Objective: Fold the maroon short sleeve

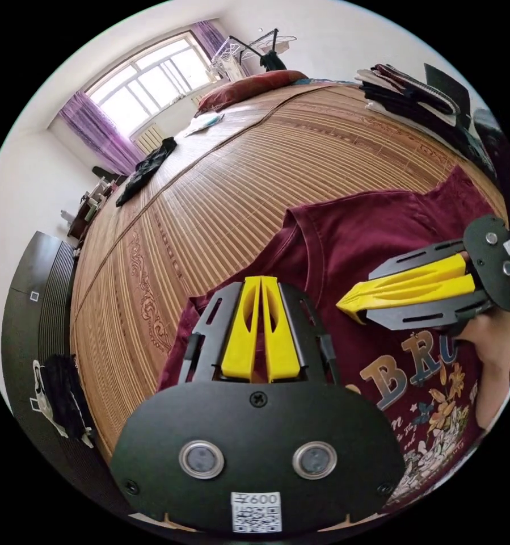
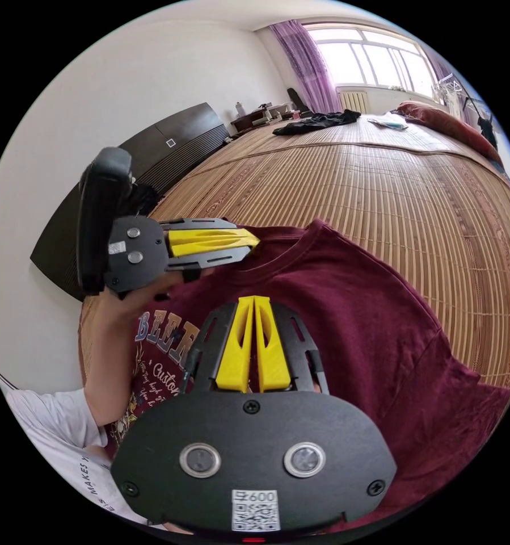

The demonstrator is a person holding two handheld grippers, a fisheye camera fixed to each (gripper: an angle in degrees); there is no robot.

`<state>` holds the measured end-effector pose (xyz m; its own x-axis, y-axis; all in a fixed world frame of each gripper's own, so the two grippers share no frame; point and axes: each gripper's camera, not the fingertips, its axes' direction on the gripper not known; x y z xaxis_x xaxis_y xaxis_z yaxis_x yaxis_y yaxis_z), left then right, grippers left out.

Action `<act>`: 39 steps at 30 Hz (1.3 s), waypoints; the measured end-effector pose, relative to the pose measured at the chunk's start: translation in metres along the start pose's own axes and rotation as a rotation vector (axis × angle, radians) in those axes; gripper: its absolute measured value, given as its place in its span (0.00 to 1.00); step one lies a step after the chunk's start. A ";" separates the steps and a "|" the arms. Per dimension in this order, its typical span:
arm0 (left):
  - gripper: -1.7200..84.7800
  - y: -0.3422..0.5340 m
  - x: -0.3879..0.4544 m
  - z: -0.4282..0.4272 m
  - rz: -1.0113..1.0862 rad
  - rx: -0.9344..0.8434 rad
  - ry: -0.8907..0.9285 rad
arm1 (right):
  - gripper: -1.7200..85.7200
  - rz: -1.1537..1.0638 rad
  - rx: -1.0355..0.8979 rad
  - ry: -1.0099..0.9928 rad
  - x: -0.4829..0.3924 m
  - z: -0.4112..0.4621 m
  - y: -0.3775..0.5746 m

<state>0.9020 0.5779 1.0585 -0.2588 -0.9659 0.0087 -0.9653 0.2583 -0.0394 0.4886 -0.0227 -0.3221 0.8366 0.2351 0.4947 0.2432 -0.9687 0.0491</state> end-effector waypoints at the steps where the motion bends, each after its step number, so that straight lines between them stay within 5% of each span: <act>1: 0.02 0.001 -0.020 -0.013 -0.065 -0.026 0.025 | 0.01 0.003 0.001 -0.005 0.001 0.000 0.000; 5: 0.02 0.055 -0.086 -0.095 -0.360 0.297 -0.057 | 0.01 0.020 0.006 -0.037 0.008 -0.001 0.000; 14: 0.02 0.051 -0.103 0.012 -0.277 -0.183 0.031 | 0.01 0.017 0.004 -0.029 0.008 0.001 -0.002; 27: 0.02 0.053 -0.103 -0.046 -0.369 -0.070 -0.198 | 0.01 0.024 0.005 -0.040 0.010 0.003 -0.004; 34: 0.02 0.040 -0.087 0.018 -0.294 -0.115 -0.011 | 0.01 0.023 0.003 -0.035 0.009 0.004 -0.006; 39: 0.02 0.038 -0.088 -0.009 -0.333 -0.067 -0.131 | 0.01 0.032 0.005 -0.048 0.012 0.005 -0.007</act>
<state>0.8881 0.6732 1.0652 0.0728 -0.9903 -0.1184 -0.9972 -0.0745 0.0092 0.4995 -0.0128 -0.3203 0.8666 0.2077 0.4538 0.2183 -0.9754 0.0296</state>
